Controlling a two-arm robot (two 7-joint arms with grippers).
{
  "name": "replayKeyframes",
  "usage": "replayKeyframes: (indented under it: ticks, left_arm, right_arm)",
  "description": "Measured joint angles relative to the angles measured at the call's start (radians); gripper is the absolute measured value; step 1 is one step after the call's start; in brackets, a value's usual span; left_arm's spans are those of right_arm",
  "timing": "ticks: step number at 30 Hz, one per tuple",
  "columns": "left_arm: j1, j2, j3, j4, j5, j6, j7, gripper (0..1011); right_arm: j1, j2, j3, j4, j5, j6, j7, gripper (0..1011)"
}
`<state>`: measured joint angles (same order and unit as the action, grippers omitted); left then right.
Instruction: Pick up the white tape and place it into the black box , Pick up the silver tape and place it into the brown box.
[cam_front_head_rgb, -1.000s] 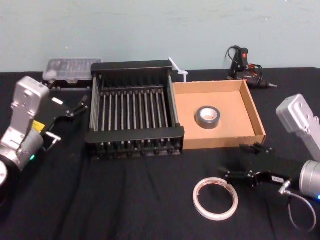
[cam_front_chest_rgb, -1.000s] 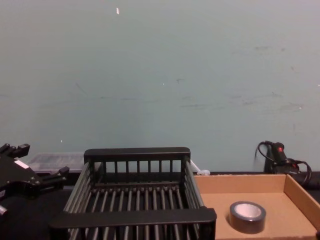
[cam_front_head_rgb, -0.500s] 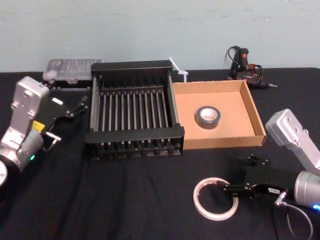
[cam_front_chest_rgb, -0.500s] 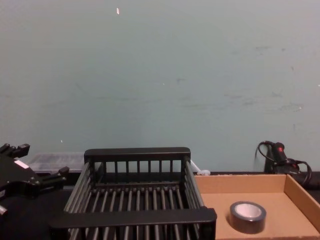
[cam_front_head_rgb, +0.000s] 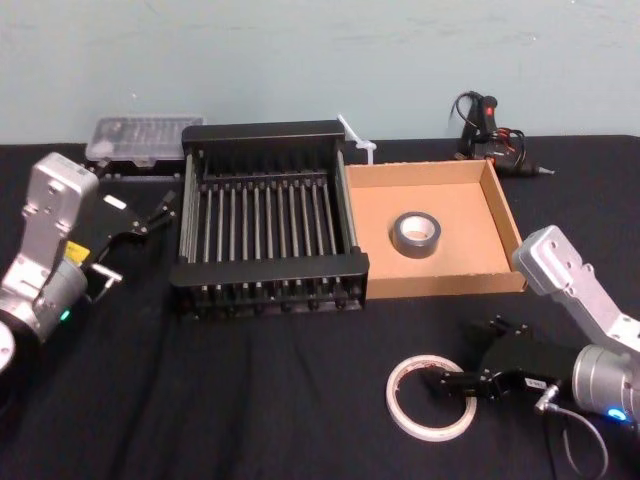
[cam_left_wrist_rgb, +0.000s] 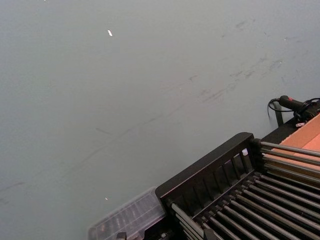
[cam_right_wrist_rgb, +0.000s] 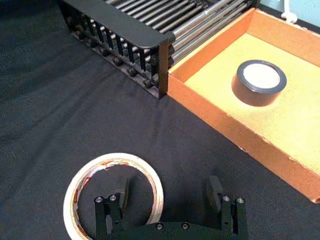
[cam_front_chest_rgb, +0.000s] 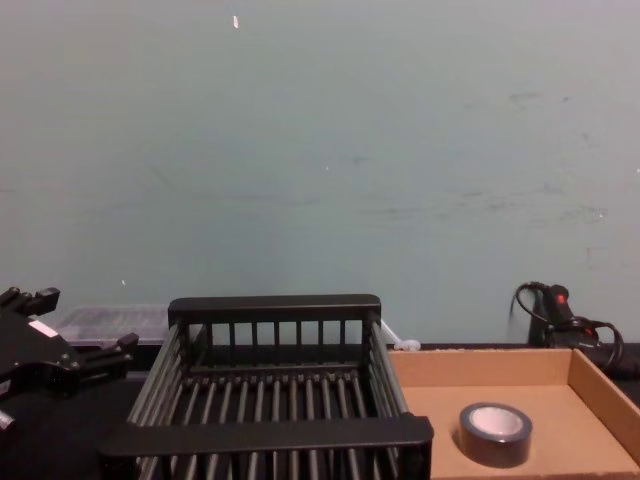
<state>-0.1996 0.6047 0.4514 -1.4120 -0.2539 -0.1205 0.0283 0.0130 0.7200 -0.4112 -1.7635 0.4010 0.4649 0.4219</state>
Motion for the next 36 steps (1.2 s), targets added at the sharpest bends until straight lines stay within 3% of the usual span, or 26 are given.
replayKeyframes:
  ticks: [36]
  left_arm:
    - [0.000, 0.000, 0.000, 0.000, 0.000, 0.000, 0.000, 1002]
  right_arm:
    - [0.008, -0.021, -0.009, 0.029, -0.033, 0.025, 0.019, 1002]
